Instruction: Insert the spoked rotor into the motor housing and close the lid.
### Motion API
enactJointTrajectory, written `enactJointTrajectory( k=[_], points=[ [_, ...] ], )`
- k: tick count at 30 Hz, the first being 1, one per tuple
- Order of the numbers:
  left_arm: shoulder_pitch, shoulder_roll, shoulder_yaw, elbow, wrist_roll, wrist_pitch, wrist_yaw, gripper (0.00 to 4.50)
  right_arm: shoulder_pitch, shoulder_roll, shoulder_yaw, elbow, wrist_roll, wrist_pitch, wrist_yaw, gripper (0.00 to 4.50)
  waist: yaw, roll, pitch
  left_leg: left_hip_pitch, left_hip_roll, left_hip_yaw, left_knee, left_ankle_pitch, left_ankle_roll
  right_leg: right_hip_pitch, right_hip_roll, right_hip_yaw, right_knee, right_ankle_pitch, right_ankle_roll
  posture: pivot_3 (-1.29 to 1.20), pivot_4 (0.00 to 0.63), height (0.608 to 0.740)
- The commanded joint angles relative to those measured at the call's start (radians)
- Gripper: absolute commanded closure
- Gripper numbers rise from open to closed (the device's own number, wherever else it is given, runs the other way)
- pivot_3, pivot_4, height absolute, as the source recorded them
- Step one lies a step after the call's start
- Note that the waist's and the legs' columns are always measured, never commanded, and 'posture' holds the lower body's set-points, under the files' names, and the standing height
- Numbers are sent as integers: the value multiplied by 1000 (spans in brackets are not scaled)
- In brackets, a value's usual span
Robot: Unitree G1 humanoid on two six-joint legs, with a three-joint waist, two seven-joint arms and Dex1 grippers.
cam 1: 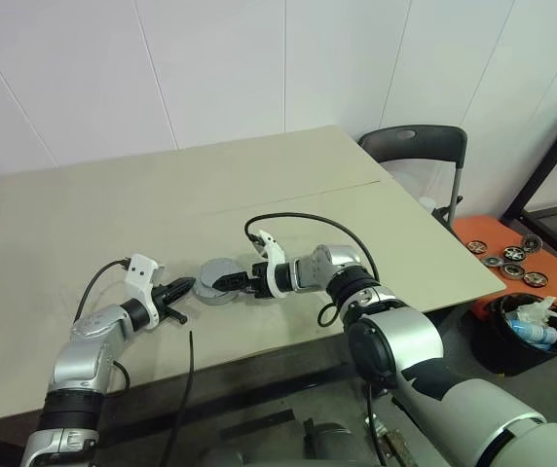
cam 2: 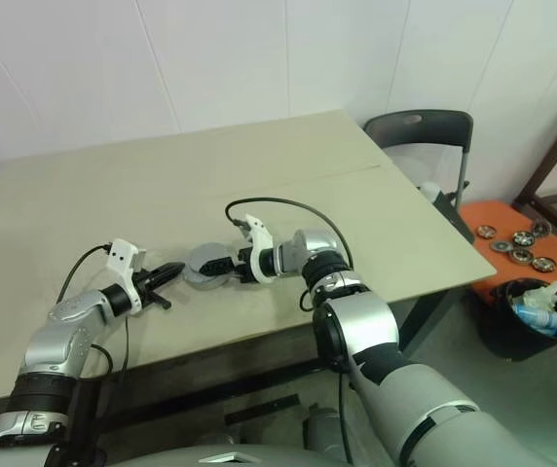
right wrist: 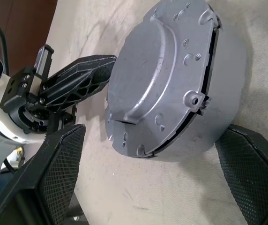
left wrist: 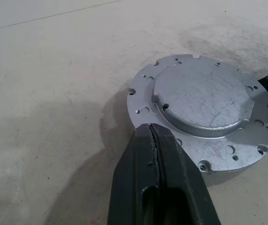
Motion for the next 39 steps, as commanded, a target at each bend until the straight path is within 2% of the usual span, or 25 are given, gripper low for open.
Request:
enactJointTrajectory(
  k=[1, 8, 21, 24, 27, 30, 39],
  points=[
    [-1, -3, -24, 16, 18, 8, -1, 4500, -21, 31, -29, 9, 23, -16, -51, 22, 0, 0, 0, 0, 0, 0, 0, 0, 0, 0, 0, 0, 0, 0, 0, 0, 0, 740],
    [-7, -10, -26, 25, 22, 1, 3, 4500, -34, 75, -53, 11, 44, -35, -94, 22, 0, 0, 0, -1, 0, -1, -1, 0, 0, -1, 0, 0, 0, 0, 0, 0, 0, 740],
    [1, -10, -22, 24, 26, -4, 2, 4500, -3, 76, -79, 40, 65, -143, -171, 22, 3, 1, 1, -2, -1, -1, -1, 0, 0, -1, -1, 0, -2, 0, 1, 0, 0, 740],
    [-1, -11, -23, 23, 27, -1, 3, 4500, 11, 75, -98, 52, 71, -214, -237, 594, 4, 1, 1, -2, -1, -1, -1, 0, 0, -1, -1, 0, -2, 0, 1, 0, 0, 740],
    [-2, -10, -24, 21, 27, 2, 2, 4500, 13, 76, -106, 64, 74, -233, -261, 1604, 3, 2, 2, -3, -1, -1, -1, 0, 0, -1, -2, 0, -4, 0, 1, 0, 0, 740],
    [-2, -10, -24, 20, 28, 4, 0, 4500, 15, 74, -101, 74, 72, -232, -270, 2354, 6, 3, 2, -3, -2, -1, -1, 0, 0, -1, -2, 0, -4, 1, 2, 0, 0, 740],
    [-2, -6, -23, 22, 29, 7, -3, 4500, 18, 64, -98, 77, 77, -225, -264, 2514, 7, 4, 3, -2, -2, -1, -1, 0, 0, 0, -2, 0, -4, 0, 1, 0, 0, 740]
  ],
)
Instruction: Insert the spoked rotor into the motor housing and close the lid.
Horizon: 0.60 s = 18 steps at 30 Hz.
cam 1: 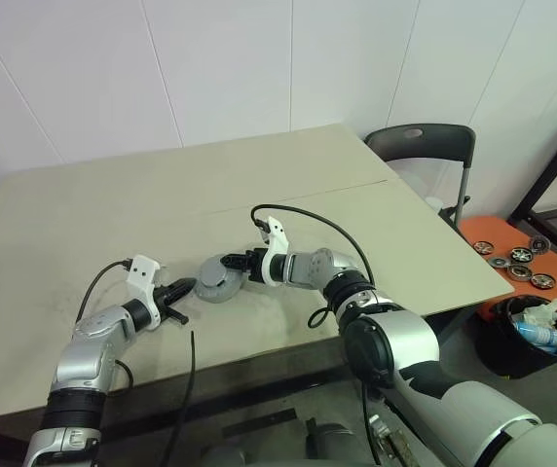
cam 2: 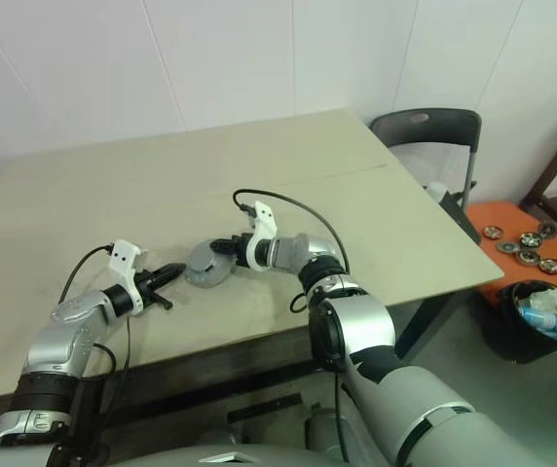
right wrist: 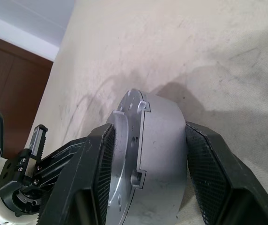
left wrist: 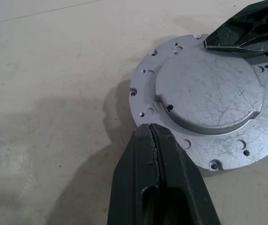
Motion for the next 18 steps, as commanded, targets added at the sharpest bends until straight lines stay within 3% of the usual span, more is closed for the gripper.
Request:
enactJointTrajectory(
  k=[1, 7, 18],
  points=[
    [4, 4, -22, 10, 14, 16, -4, 4500, 16, 32, 22, 28, -33, 10, -38, 2515, 0, 0, 0, 0, 0, 0, 0, 0, 0, 0, 0, 0, 0, 0, 0, 0, 0, 740],
    [3, 5, -21, 16, 15, 12, -6, 4500, 19, 36, 51, 26, -46, 60, 11, 2516, -2, 0, 0, 0, 0, 0, 0, 0, 0, 0, 0, 0, 0, 0, 0, 0, 0, 740],
    [9, 20, -2, 12, 7, 10, -8, 4500, 15, 22, -13, 39, -5, 88, -48, 2516, -5, 1, 0, 0, 0, 0, -1, 0, 0, 0, 0, 0, 0, 0, 0, 0, 0, 740]
  ],
)
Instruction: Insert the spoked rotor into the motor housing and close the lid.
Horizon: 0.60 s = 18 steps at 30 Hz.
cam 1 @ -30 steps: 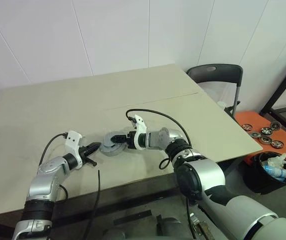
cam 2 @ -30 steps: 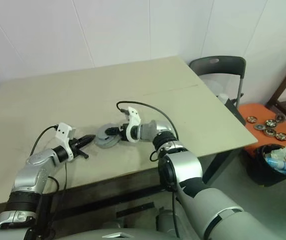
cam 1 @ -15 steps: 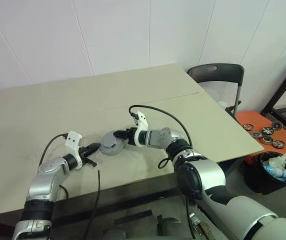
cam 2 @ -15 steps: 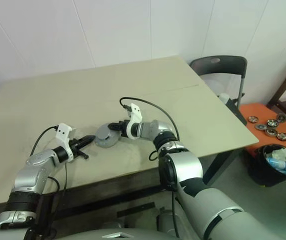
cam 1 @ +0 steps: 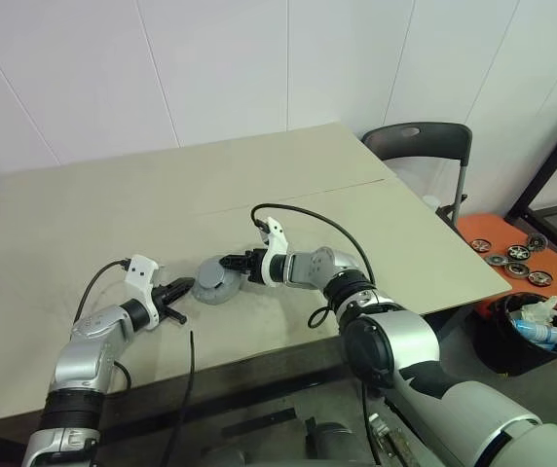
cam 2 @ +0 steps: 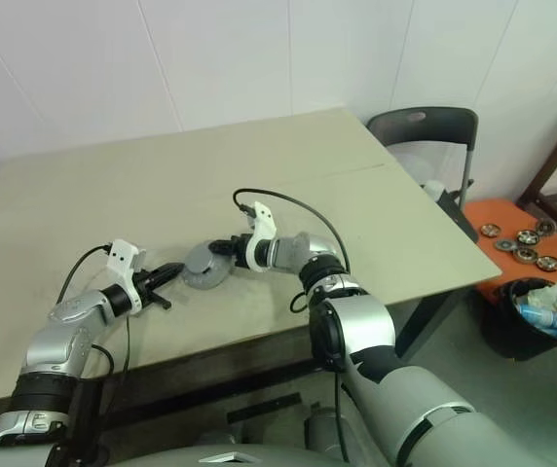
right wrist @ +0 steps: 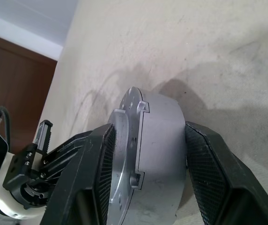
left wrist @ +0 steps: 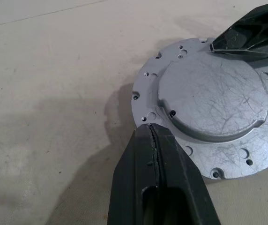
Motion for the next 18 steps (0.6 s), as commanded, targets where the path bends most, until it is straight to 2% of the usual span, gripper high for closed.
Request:
enactJointTrajectory(
  k=[1, 2, 4, 12, 18],
  points=[
    [6, 15, -3, 11, 6, 13, -6, 4500, 16, 22, -1, 43, -13, 29, -61, 2516, -3, -1, 0, 0, 0, 0, 0, 0, 0, 0, 0, 0, 0, 0, 0, 0, 0, 740],
    [8, 17, -1, 9, 5, 14, -7, 4500, 17, 23, -19, 43, 2, 27, -61, 2934, -5, 0, 0, 0, 0, 0, 0, 0, 0, -1, 0, 0, 0, 0, 0, 0, 0, 740],
    [15, 20, 2, -3, 4, 19, -7, 4500, 19, 22, -22, 46, 2, 38, -67, 3174, -4, 1, 0, 0, 1, 0, -1, 0, 0, -1, 1, 1, 0, 0, 0, 0, 0, 740],
    [27, 22, 2, -16, 2, 25, -7, 4500, 32, 25, -22, 50, -15, 23, -106, 3175, -4, 1, 1, 0, 1, 0, -1, 0, 0, 0, 1, 1, 0, 0, 0, 0, 0, 740],
    [24, 24, -1, -16, 3, 30, -5, 4500, 24, 22, -26, 44, -5, 31, -75, 3176, -3, 0, 1, 0, 1, 0, -1, 0, 0, -1, 1, 0, 0, 0, 0, 0, 0, 740]
  ],
)
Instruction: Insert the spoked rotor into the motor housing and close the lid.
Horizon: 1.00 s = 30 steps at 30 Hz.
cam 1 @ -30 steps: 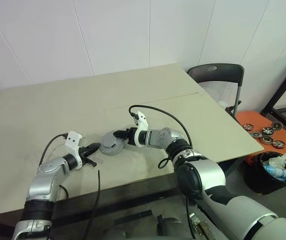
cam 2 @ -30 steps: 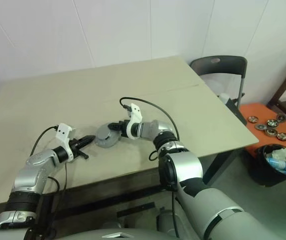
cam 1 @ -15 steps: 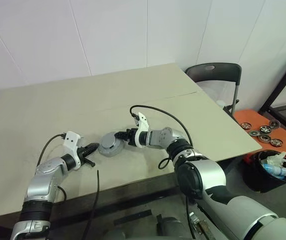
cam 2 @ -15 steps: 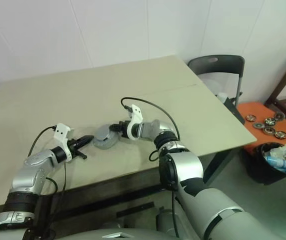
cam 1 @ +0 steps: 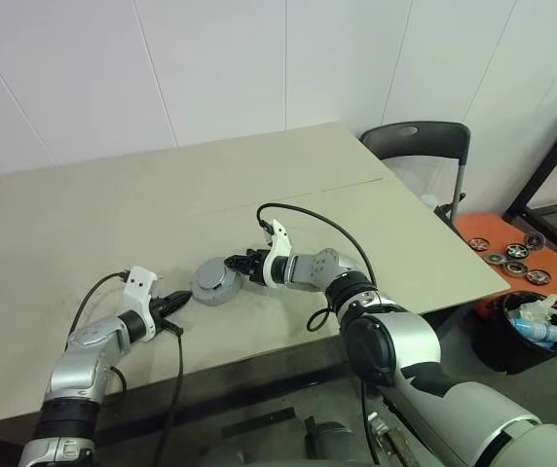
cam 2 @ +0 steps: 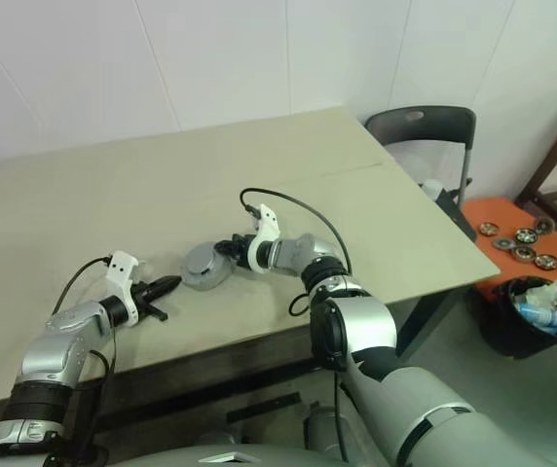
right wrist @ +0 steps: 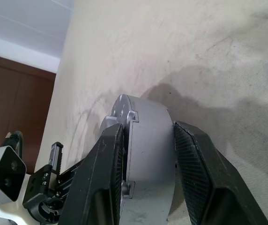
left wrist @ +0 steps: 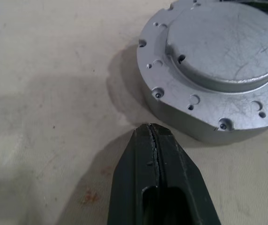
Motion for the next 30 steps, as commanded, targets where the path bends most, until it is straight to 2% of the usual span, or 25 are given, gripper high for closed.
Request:
enactJointTrajectory(
  k=[1, 8, 14, 19, 30],
  points=[
    [-20, 11, 3, -14, 2, -7, -1, 4500, 18, 22, 22, 32, -26, 30, -24, 3176, -1, 0, 0, 0, 0, 0, 0, 0, 0, 0, 0, 0, 0, 0, 0, 0, 0, 740],
    [-19, 11, 4, -20, 0, -3, -2, 4500, 19, 20, -9, 38, -9, 30, -66, 3176, 0, 0, 0, 0, 0, 0, 0, 0, 0, 0, 0, 0, 0, 0, 0, 0, 0, 740],
    [3, 34, 79, -162, -90, 58, -10, 4500, -20, 2, -120, 36, 98, 98, -59, 3176, -2, -4, 3, -3, 1, 0, 0, 0, 0, -3, 0, 0, 0, 0, 0, 0, 0, 740],
    [35, 61, 154, -276, -162, 120, 5, 4500, -50, -9, -174, 23, 158, 144, -17, 3176, -3, -5, 3, -16, 2, 0, 1, 0, 0, -15, 1, 0, 1, 4, -2, 0, 0, 740],
    [76, 90, 217, -300, -191, 158, 47, 4500, -26, -12, -186, 32, 142, 78, -79, 3176, 1, -6, 5, -18, 1, 2, 1, 0, 0, -17, 0, 1, 0, 4, -3, 0, 0, 740]
  ],
)
